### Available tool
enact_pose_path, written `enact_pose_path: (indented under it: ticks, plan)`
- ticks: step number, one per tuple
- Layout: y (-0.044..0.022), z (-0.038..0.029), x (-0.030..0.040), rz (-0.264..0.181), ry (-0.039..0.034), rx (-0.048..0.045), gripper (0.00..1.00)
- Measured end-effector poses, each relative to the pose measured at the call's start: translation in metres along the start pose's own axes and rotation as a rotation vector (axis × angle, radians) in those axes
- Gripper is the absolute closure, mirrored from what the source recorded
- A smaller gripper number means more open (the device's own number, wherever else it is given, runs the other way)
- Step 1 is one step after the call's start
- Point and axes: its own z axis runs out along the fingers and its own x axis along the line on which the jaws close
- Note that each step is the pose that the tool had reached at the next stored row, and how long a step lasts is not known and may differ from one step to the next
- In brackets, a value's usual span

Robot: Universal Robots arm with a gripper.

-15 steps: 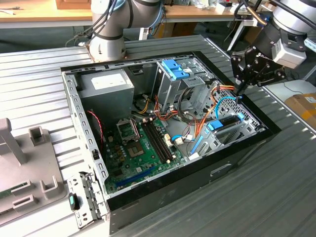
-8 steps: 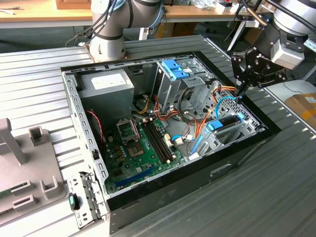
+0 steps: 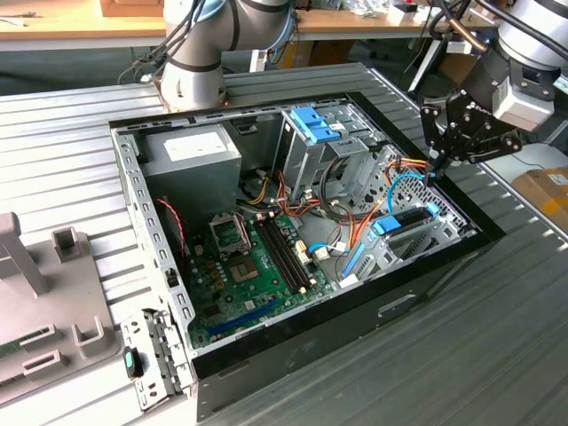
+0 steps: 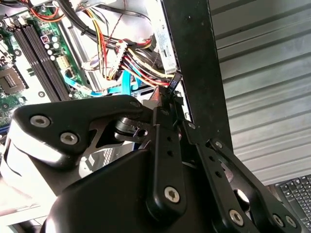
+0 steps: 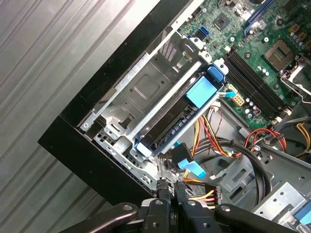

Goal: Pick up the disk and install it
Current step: 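Insert the first disk wire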

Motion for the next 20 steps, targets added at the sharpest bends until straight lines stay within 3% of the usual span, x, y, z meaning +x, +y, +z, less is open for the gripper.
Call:
enact_pose_path:
  ticks: [8,20]
  plan:
    - [0.0016,0.0008,0.0011,0.067,0.0059,0.0005,0.84]
    - [0.0029,0.0007,0.0008,0.096,0.0083,0.0007,0.84]
